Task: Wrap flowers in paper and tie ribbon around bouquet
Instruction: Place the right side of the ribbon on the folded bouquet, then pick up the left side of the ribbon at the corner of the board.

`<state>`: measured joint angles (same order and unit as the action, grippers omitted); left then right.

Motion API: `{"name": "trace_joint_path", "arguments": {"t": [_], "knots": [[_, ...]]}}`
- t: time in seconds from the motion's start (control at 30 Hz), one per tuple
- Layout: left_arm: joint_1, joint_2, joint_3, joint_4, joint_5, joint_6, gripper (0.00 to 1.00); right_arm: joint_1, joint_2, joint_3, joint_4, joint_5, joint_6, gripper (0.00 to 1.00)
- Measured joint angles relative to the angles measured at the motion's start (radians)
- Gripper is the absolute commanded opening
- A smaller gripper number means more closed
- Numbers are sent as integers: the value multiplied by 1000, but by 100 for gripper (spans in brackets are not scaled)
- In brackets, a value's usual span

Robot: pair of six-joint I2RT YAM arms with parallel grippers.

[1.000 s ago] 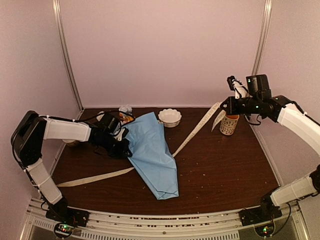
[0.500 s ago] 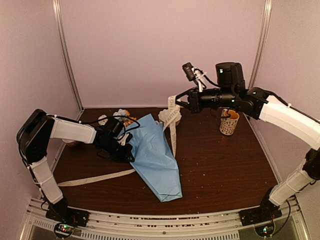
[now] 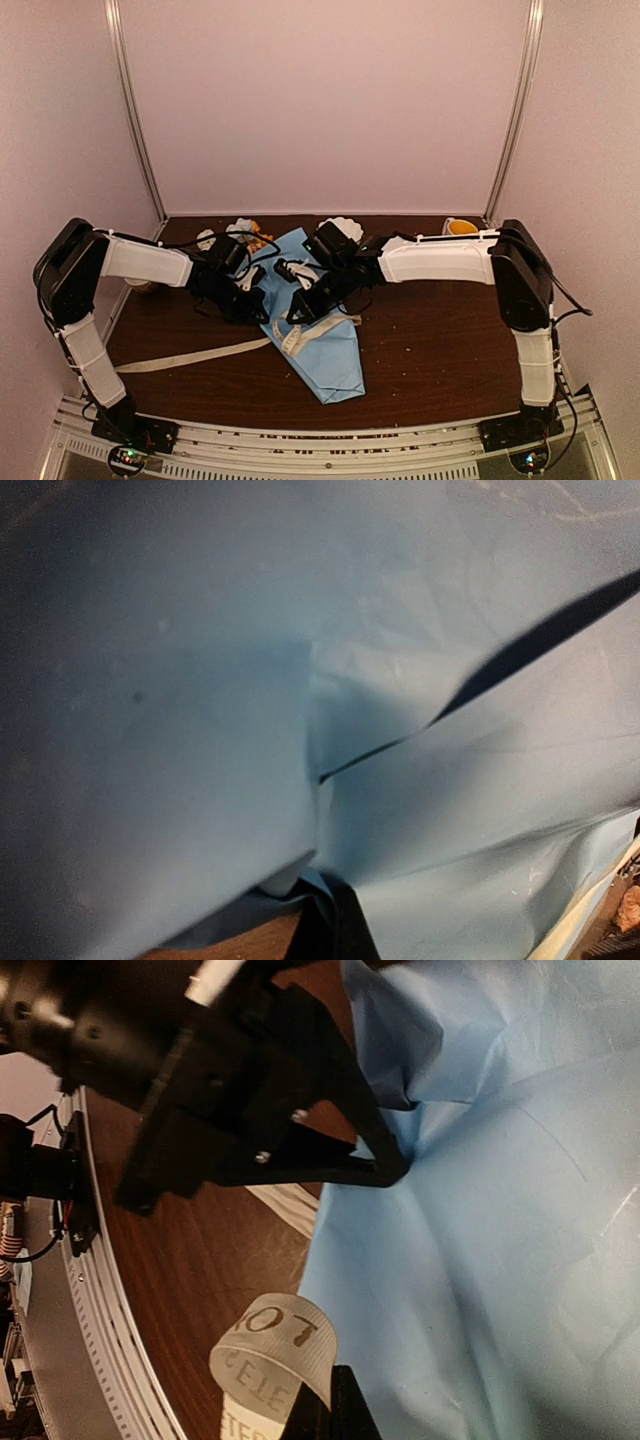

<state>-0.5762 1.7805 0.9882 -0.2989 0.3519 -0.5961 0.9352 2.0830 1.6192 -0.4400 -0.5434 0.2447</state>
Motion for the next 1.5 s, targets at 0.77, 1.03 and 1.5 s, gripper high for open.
{"name": "trace_joint_path", "arguments": {"t": [0.77, 1.03, 1.5], "knots": [[29, -213, 39, -184, -188, -69, 73, -5, 111, 48, -107, 77, 53, 0], [143, -581, -164, -343, -352, -302, 69, -4, 111, 24, -72, 77, 59, 0], [244, -663, -208, -922, -635, -940, 86, -4, 87, -45, 11, 76, 58, 0]]}}
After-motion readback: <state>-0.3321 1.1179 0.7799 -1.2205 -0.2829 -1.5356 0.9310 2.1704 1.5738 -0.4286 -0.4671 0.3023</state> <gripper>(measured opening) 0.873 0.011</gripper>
